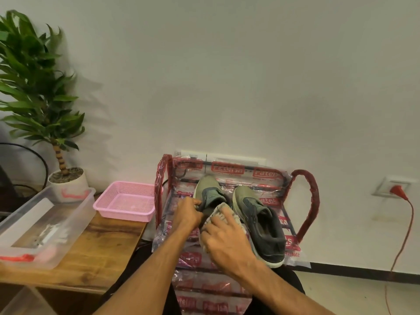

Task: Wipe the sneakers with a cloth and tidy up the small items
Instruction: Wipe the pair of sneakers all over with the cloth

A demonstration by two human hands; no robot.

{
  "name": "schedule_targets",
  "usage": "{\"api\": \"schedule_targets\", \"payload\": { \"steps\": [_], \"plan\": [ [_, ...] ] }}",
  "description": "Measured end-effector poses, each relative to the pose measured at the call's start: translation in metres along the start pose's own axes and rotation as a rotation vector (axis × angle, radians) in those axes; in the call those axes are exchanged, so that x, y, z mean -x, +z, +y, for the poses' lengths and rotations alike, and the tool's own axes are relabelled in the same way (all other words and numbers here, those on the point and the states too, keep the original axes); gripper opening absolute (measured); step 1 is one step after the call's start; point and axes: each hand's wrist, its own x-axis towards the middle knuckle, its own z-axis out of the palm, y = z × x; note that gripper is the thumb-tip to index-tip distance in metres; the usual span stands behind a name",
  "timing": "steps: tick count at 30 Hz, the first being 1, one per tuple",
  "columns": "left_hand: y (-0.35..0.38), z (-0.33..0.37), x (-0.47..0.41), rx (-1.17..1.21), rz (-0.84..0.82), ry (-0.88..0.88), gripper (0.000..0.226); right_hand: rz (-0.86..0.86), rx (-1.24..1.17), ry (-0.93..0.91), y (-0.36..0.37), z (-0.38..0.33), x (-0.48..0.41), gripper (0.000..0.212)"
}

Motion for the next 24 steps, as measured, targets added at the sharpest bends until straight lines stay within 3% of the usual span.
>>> {"api": "schedule_targets", "payload": {
  "steps": [3, 8, 10, 18, 24],
  "plan": [
    [-0.001, -0.003, 0.000, 0.041, 0.010, -0.018, 0.025, 0.248, -0.117, 0.124, -0.003, 0.030, 0.005, 0.012],
    [0.002, -0.005, 0.001, 0.089, 0.026, -0.014, 0.037, 0.417, -0.908, 0.862, 0.000, 0.058, 0.004, 0.033],
    [0.005, -0.003, 0.000, 0.084, 0.033, -0.016, 0.039, 0.427, -1.095, 1.024, 0.006, 0.060, -0.001, 0.041],
    [0.019, -0.002, 0.001, 0.038, 0.093, -0.043, 0.037, 0.425, -1.199, 1.083, 0.012, 0.054, -0.028, 0.061],
    [0.023, -0.006, -0.003, 0.027, 0.109, -0.060, 0.029, 0.291, -1.205, 1.120, 0.028, 0.057, -0.035, 0.062]
  ]
}}
